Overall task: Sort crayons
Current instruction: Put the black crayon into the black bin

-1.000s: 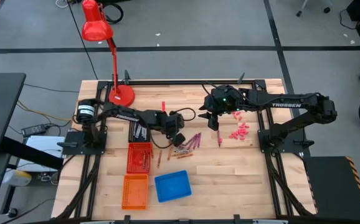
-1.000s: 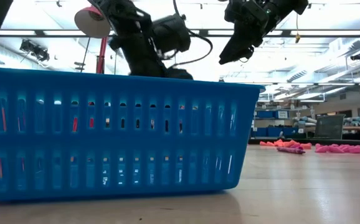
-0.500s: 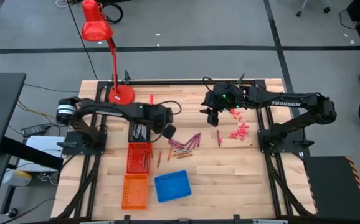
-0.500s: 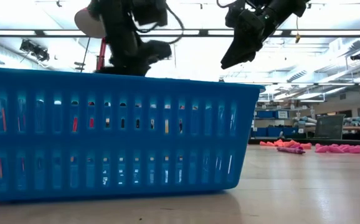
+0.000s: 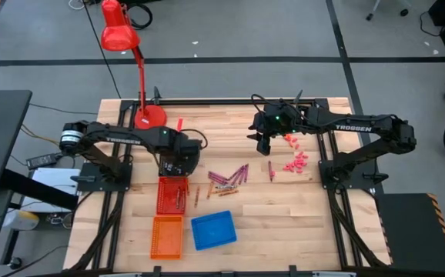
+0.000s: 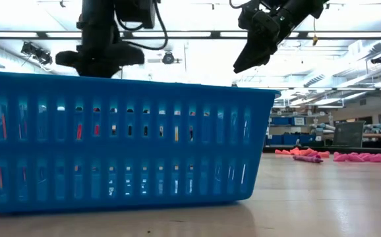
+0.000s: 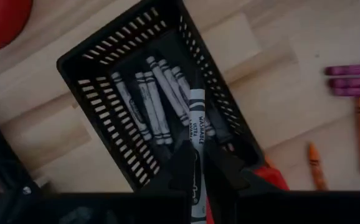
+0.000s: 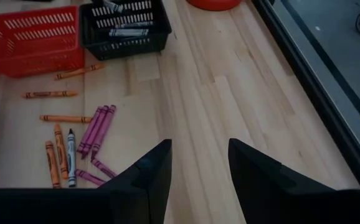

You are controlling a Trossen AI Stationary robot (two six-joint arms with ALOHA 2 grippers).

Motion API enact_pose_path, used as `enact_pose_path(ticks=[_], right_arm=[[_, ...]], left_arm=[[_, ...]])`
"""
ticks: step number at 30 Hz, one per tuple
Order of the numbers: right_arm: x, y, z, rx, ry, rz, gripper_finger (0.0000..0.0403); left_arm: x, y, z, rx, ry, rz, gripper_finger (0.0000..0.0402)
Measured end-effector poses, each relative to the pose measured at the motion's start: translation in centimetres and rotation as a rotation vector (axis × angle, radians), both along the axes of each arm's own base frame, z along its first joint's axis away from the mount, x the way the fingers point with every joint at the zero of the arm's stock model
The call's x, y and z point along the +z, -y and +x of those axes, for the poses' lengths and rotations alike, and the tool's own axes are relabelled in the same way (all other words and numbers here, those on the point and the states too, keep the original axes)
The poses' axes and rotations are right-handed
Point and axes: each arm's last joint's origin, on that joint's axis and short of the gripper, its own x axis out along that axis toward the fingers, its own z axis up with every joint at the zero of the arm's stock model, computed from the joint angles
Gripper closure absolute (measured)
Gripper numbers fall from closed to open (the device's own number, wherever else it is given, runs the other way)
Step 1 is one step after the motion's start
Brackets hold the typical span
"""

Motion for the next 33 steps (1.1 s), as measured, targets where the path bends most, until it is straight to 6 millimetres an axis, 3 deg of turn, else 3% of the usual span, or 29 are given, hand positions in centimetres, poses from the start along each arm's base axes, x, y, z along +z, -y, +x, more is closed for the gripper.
enact_pose_path(ticks=[5, 17, 27, 33], right_arm=[[0.0, 0.0, 0.0, 0.0, 0.004, -0.001, 0.0241], [0.3, 0.1, 0.2, 0.001, 0.039, -0.007, 0.0241], [0.4, 0.1, 0.3, -0.002, 0.051, -0.002, 0.0241], [0.4, 0.0, 0.3, 0.012, 0.055, 0.008, 0.0241]], left_arm=[[-0.9, 0.4, 0.0, 0.024, -0.027, 0.077, 0.0365], [-7.4, 0.5, -2.2, 0.061, -0.052, 0.107, 0.0363], [-8.5, 0.5, -3.0, 0.06, -0.073, 0.108, 0.0359], [-8.5, 0.5, -2.8, 0.077, -0.054, 0.1, 0.0311]])
